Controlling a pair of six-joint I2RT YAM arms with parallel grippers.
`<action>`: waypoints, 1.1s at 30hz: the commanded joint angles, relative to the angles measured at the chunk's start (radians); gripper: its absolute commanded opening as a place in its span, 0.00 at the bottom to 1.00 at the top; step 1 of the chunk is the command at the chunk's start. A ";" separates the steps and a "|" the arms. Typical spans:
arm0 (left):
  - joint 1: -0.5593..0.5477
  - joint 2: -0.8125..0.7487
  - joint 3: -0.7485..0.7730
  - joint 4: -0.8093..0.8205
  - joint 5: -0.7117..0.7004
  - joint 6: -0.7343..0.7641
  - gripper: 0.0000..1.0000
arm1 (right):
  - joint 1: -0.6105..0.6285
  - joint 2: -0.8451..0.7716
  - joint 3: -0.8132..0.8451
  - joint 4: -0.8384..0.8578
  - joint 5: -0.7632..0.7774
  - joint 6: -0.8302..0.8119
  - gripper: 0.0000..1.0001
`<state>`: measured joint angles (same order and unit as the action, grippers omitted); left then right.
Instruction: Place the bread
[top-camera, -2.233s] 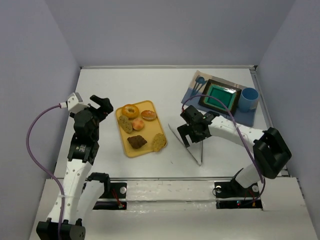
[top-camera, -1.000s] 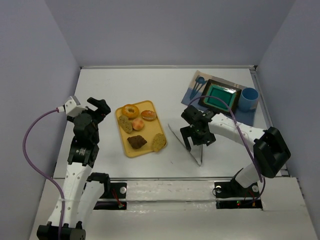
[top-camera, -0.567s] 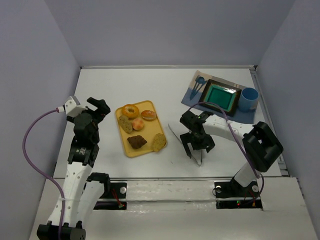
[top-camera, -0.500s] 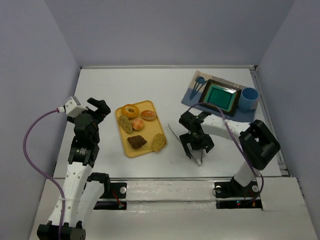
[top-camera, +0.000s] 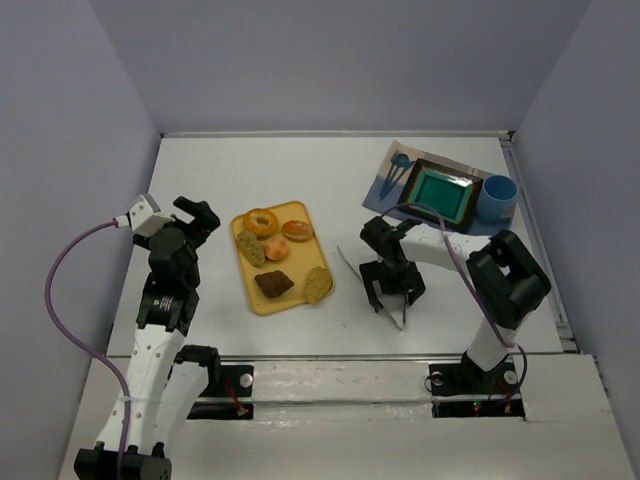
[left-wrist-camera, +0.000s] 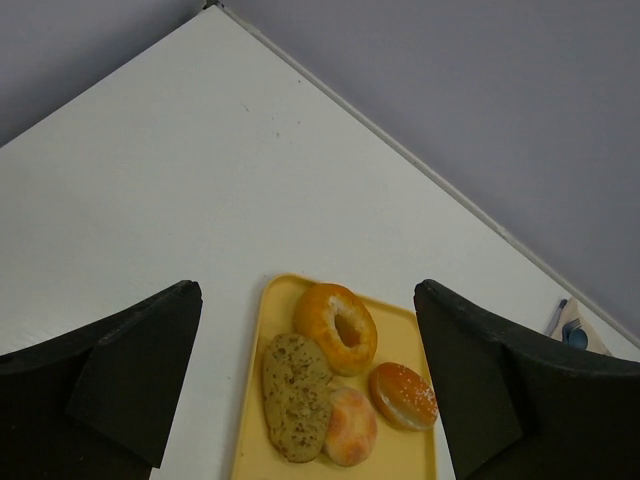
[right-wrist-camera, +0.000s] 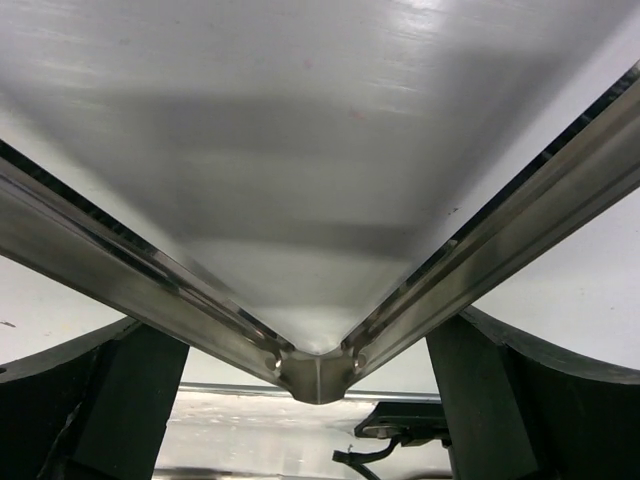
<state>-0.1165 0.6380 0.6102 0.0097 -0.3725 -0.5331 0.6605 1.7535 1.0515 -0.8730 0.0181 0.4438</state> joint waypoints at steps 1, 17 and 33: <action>-0.002 -0.011 -0.009 0.050 -0.022 0.005 0.99 | -0.018 0.031 -0.057 0.210 0.068 0.022 1.00; -0.002 -0.006 -0.017 0.069 -0.008 0.004 0.99 | -0.018 -0.025 -0.188 0.492 0.236 0.140 1.00; -0.002 -0.011 -0.017 0.067 -0.002 -0.001 0.99 | 0.002 -0.051 -0.314 0.661 0.373 0.205 0.73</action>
<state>-0.1165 0.6380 0.5995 0.0189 -0.3698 -0.5335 0.6559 1.6238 0.8177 -0.2195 0.3916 0.6033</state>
